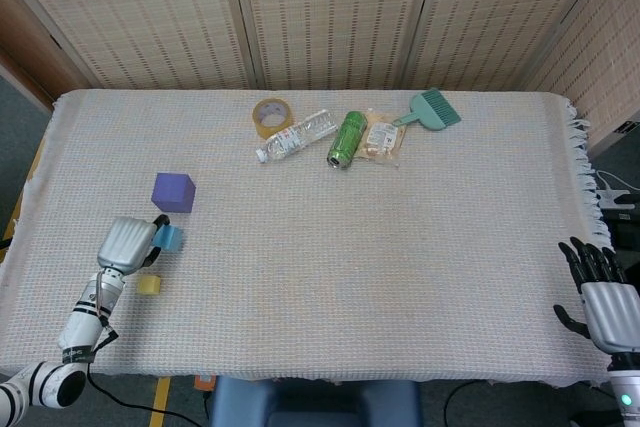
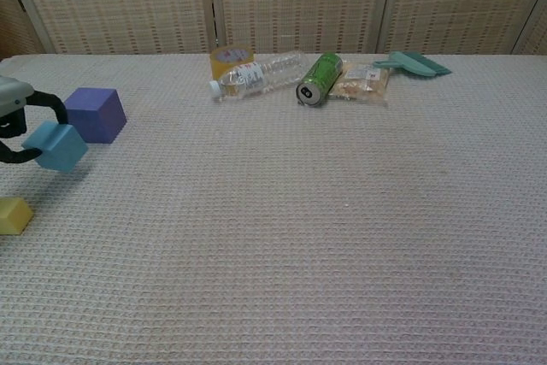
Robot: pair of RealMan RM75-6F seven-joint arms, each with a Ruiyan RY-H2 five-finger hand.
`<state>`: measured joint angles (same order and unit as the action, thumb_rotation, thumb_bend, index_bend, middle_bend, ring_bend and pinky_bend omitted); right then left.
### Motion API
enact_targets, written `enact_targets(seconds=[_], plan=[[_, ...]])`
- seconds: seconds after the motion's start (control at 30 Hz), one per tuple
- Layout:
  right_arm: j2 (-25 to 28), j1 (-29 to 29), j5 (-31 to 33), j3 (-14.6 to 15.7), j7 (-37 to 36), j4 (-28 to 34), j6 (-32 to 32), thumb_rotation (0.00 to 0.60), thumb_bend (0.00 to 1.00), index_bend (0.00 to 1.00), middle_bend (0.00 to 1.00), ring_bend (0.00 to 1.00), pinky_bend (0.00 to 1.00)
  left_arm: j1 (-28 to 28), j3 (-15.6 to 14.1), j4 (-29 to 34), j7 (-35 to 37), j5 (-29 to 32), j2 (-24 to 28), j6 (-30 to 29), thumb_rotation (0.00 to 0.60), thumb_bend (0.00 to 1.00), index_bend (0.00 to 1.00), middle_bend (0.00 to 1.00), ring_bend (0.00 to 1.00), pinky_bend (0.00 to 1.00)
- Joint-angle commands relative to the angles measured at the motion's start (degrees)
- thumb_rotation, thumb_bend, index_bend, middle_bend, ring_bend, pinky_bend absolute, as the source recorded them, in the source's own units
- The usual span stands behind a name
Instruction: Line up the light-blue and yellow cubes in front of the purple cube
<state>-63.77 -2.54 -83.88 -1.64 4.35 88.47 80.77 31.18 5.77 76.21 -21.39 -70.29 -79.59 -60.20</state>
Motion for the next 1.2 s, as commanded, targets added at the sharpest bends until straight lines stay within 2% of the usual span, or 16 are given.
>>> enact_targets(seconds=[0.03, 0.23, 0.57, 0.83, 1.2], plan=[[-0.06, -0.02, 0.04, -0.06, 0.31, 0.18, 0.19, 0.600, 0.00, 0.00, 0.00, 0.00, 0.00, -0.58, 0.63, -0.33, 0.03, 2.40, 0.99, 0.80, 0.600, 0.37, 0.48, 1.00, 1.00, 1.00], [-0.21, -0.15, -0.01, 0.04, 0.92, 0.49, 0.07, 0.600, 0.00, 0.00, 0.00, 0.00, 0.00, 0.53, 1.69, -0.95, 1.20, 4.52, 0.49, 3.35, 0.600, 0.37, 0.48, 1.00, 1.00, 1.00], [-0.18, -0.71, 0.96, -0.08, 0.69, 0.03, -1.32, 0.600, 0.00, 0.00, 0.00, 0.00, 0.00, 4.09, 4.11, -0.36, -3.18, 9.72, -2.08, 5.78, 0.600, 0.37, 0.48, 1.00, 1.00, 1.00], [0.19, -0.58, 1.32, -0.28, -0.22, 0.04, -1.04, 0.600, 0.00, 0.00, 0.00, 0.00, 0.00, 6.12, 4.15, -1.50, -5.63, 13.55, -3.07, 8.42, 0.600, 0.37, 0.48, 1.00, 1.00, 1.00], [0.69, -0.26, 1.26, -0.11, -0.49, 0.31, -0.59, 0.600, 0.00, 0.00, 0.00, 0.00, 0.00, 7.06, 3.72, -1.40, -8.83, 16.79, -3.38, 7.44, 0.600, 0.37, 0.49, 1.00, 1.00, 1.00]])
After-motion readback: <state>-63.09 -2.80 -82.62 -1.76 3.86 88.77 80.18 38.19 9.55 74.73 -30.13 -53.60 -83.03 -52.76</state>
